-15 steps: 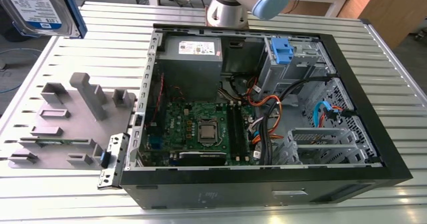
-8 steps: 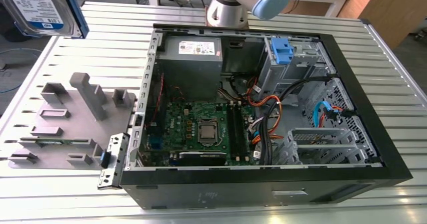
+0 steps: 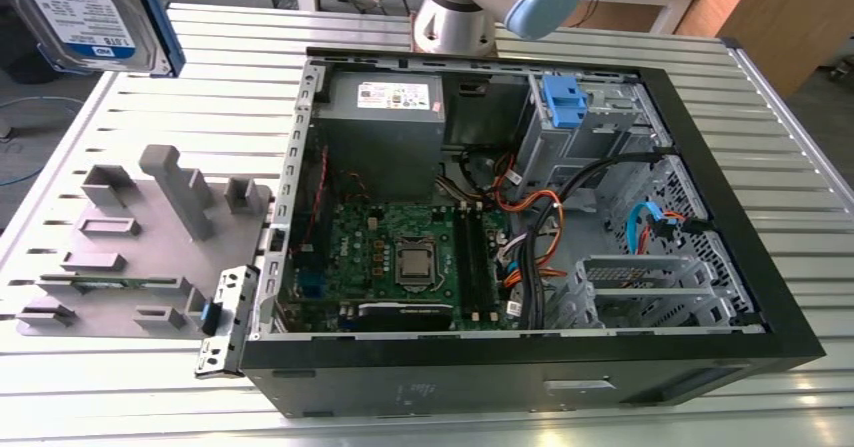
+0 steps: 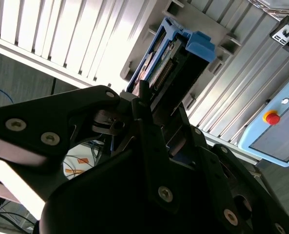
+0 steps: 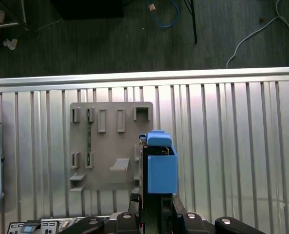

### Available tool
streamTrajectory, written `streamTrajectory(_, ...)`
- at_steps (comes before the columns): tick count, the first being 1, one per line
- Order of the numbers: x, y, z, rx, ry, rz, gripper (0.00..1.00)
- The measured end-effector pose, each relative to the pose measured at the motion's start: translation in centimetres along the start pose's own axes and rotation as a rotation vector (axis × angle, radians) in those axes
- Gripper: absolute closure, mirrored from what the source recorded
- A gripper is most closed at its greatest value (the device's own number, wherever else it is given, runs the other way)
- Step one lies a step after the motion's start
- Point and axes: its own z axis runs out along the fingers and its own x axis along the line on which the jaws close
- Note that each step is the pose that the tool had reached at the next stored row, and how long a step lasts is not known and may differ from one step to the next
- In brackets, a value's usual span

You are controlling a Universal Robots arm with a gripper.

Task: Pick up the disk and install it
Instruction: 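Pick up the disk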

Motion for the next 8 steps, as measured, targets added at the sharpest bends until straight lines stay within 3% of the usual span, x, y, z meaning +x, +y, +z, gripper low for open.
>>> streamTrajectory(4, -0.01, -0.11, 0.00, 0.0001, 0.0000, 0.000, 0.65)
streamTrajectory(6, -0.04, -0.65, -0.02, 0.0000, 0.0001, 0.000, 0.65)
streamTrajectory(8, -0.04, -0.67, -0.01, 0.0000, 0.0000, 0.000, 0.65)
